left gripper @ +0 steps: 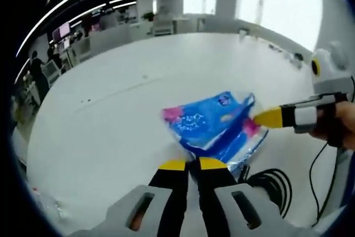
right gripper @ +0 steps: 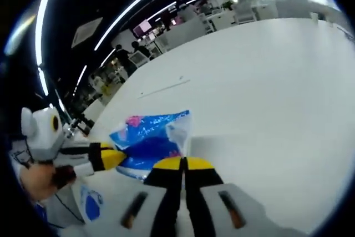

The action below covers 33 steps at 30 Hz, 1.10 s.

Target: Arrange the tabletop items into an orderly group along one side of the table until the central work area is clear of visible clutter.

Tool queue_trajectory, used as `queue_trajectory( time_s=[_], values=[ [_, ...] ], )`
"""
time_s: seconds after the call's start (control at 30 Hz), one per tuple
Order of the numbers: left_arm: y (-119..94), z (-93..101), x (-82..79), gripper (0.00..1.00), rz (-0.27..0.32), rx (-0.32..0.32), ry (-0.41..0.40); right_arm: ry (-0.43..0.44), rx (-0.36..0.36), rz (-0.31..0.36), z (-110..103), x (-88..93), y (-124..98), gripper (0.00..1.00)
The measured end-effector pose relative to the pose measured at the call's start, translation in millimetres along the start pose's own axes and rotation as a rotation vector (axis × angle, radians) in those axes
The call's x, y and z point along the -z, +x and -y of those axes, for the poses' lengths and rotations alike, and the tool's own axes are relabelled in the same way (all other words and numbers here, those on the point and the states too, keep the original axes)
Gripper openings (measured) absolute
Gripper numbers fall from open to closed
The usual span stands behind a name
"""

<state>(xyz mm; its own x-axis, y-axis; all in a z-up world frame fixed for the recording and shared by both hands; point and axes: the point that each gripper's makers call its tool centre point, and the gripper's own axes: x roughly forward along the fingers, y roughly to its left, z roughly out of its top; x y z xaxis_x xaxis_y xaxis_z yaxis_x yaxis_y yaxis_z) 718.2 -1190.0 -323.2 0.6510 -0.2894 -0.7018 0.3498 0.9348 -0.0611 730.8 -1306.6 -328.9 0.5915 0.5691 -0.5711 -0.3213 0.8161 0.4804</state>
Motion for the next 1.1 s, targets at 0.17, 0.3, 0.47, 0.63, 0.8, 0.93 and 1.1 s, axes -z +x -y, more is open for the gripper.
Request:
queue_trajectory(
  time_s=[0.17,0.3,0.47,0.63,0.8,0.93,1.1],
  values=[
    [11.0,1.4,3.0,0.02,-0.023,-0.013,0.008,0.007,0.012,-0.024,9.4,7.2,4.6,0.00],
    [21.3,-0.1,12.5,0.03,-0.061,-0.032,0.008,-0.004,0.023,-0.048,15.3,15.5,8.3,0.00],
    [32.4,1.4,22.8,0.03,-0.097,-0.026,0.007,-0.022,0.036,-0.080,23.1,26.9,12.2,0.00],
    [36.8,0.1,37.0,0.03,-0.143,-0.028,-0.023,-0.052,0.026,-0.109,22.1,33.1,15.8,0.00],
    [36.5,-1.8,28.3,0.01,-0.111,-0.029,-0.013,-0.098,0.041,-0.117,20.5,37.6,14.2,0.00],
    [35.8,-3.1,28.6,0.00,-0.086,-0.042,-0.056,-0.077,0.037,-0.089,21.7,36.6,13.6,0.00],
    [35.6,-2.7,28.9,0.00,-0.078,-0.043,-0.048,-0.102,0.037,-0.094,20.8,36.2,14.1,0.00]
  ],
)
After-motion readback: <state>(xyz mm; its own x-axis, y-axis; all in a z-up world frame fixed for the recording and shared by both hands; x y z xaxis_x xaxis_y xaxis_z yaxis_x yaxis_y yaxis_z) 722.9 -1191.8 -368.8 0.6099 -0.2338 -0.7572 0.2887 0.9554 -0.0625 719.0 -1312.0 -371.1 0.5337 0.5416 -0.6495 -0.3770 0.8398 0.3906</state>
